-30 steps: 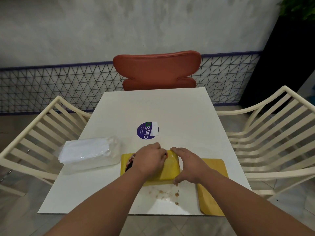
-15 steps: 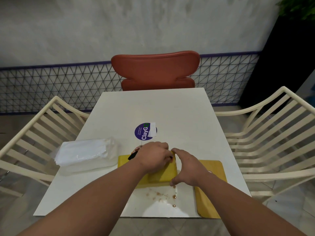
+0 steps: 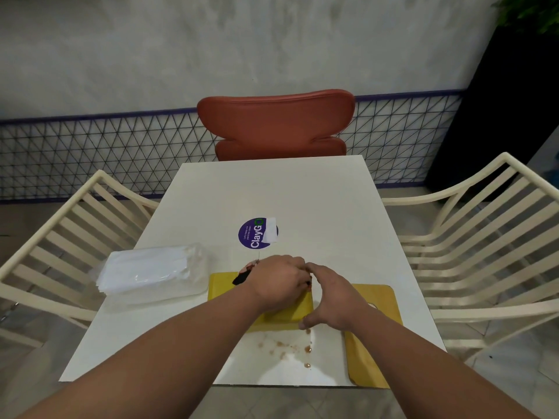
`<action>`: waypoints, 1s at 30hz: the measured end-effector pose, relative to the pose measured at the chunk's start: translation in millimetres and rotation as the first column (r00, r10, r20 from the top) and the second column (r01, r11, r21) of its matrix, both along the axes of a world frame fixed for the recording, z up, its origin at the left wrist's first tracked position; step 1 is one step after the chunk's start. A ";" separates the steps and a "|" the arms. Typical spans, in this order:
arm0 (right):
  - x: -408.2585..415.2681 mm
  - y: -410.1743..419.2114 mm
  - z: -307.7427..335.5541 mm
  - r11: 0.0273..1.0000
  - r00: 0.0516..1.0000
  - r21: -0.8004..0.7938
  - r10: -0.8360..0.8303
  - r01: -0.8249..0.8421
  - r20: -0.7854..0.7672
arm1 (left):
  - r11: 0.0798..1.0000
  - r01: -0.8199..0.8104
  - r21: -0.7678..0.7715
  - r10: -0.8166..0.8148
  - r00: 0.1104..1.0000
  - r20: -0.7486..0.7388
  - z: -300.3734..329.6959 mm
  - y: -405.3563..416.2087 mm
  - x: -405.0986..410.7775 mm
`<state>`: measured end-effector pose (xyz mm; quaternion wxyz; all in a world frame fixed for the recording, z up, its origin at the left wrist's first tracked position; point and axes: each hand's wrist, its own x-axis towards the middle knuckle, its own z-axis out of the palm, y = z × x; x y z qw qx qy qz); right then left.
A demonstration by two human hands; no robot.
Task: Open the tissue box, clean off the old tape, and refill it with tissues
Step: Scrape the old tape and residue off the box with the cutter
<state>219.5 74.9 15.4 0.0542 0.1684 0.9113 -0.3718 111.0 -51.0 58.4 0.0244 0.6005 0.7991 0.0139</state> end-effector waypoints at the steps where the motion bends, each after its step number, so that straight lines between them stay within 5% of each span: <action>1: -0.3 0.1 -0.8 1.000 1.000 -0.002 0.001 -0.001 0.003 | 0.999 0.050 -0.022 -0.049 0.998 0.042 -2.3 -3.2 4.6; 5: -0.6 0.3 -3.2 1.000 1.000 -0.018 0.009 -0.009 0.008 | 0.974 0.219 -0.064 -0.210 0.970 0.124 -6.6 -12.5 11.3; 11: 0.2 0.3 0.7 0.999 1.000 0.025 0.029 -0.029 0.007 | 0.975 -0.205 0.088 0.204 0.979 0.022 -6.7 -2.3 -0.6; 17: -1.4 1.0 -0.7 0.999 0.999 0.037 0.037 -0.037 0.016 | 0.996 -0.064 0.056 0.057 0.990 0.126 -19.9 -18.8 30.8; 23: -1.9 2.9 0.6 0.998 0.998 0.051 0.041 -0.043 0.042 | 0.826 -0.561 0.055 0.555 0.827 0.093 -25.8 -38.6 8.4; 30: -5.2 2.8 -0.3 0.999 0.999 -0.011 0.032 -0.032 0.030 | 0.876 -0.479 0.064 0.456 0.863 0.218 -26.5 6.9 50.0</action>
